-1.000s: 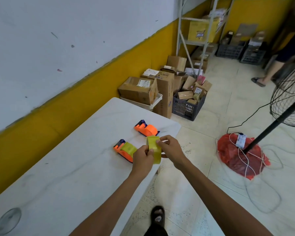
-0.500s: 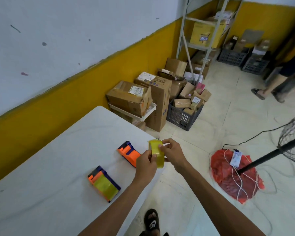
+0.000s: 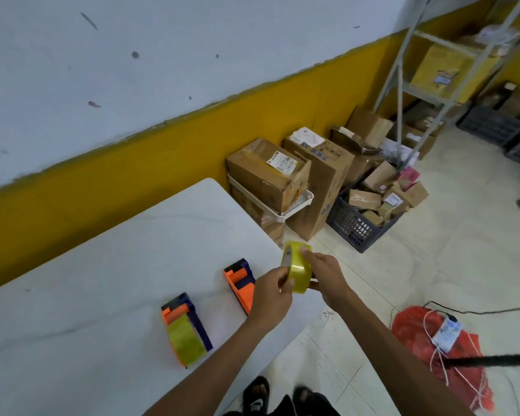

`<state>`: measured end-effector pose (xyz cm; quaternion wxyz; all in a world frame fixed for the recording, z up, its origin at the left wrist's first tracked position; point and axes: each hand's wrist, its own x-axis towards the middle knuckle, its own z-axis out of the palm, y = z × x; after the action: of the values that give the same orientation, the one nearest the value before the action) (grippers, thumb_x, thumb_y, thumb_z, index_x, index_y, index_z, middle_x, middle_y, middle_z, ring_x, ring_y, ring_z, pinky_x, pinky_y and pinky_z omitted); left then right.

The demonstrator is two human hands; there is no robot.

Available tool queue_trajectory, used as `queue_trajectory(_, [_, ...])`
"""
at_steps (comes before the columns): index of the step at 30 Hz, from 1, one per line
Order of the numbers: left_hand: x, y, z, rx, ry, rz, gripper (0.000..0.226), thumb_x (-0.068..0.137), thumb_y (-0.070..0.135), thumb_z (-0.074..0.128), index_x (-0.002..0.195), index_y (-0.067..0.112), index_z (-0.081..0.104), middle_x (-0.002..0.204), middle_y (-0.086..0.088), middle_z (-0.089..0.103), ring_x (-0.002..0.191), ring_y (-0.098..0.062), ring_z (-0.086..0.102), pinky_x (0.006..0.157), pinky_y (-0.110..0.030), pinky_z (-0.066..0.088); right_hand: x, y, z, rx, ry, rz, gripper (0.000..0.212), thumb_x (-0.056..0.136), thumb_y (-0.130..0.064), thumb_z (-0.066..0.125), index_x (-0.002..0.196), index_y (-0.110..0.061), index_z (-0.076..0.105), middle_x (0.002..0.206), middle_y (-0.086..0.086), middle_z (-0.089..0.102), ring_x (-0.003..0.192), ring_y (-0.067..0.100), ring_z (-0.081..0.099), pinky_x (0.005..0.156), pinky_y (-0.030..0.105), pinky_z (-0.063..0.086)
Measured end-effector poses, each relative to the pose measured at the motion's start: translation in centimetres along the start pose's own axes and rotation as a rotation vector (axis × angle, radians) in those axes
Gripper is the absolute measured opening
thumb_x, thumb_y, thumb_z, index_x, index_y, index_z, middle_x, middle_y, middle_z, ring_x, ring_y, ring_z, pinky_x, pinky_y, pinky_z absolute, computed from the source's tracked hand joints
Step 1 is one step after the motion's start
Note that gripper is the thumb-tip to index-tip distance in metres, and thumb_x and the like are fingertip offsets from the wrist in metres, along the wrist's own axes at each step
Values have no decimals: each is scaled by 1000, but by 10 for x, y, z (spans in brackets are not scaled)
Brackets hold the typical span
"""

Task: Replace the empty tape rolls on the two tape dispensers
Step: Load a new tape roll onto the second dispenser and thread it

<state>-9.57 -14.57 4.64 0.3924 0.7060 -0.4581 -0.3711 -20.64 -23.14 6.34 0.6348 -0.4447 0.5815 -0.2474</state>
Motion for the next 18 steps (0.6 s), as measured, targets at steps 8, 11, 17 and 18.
queue_trajectory(8, [13,-7,5,100,164,-134,18,85,18,52,95,11,65,90,-5,66,80,-17,61,71,-37,53,49,-10,16,-37,-317,134,23,91,-27,62,105,-9,60,97,14,67,85,28,66,69,38,55])
queue_trajectory(11, [14,-11,3,103,328,-210,18,82,10,53,97,9,63,93,-3,63,84,-16,58,74,-28,48,62,-10,19,-95,-411,158,11,92,-22,62,89,-11,62,87,11,66,81,25,64,74,39,53])
queue_trajectory(17, [2,-29,1,98,665,-521,21,86,4,50,104,4,60,91,-7,60,84,-22,56,71,-28,40,85,-9,9,-225,-538,168,28,80,-35,71,86,-11,58,86,13,60,82,26,60,82,44,52])
queue_trajectory(18, [0,-31,3,63,661,-605,27,88,7,47,113,5,58,96,-9,64,87,-25,60,72,-30,45,90,-8,6,-240,-565,172,35,74,-39,74,87,-11,56,85,13,56,81,27,58,78,42,49])
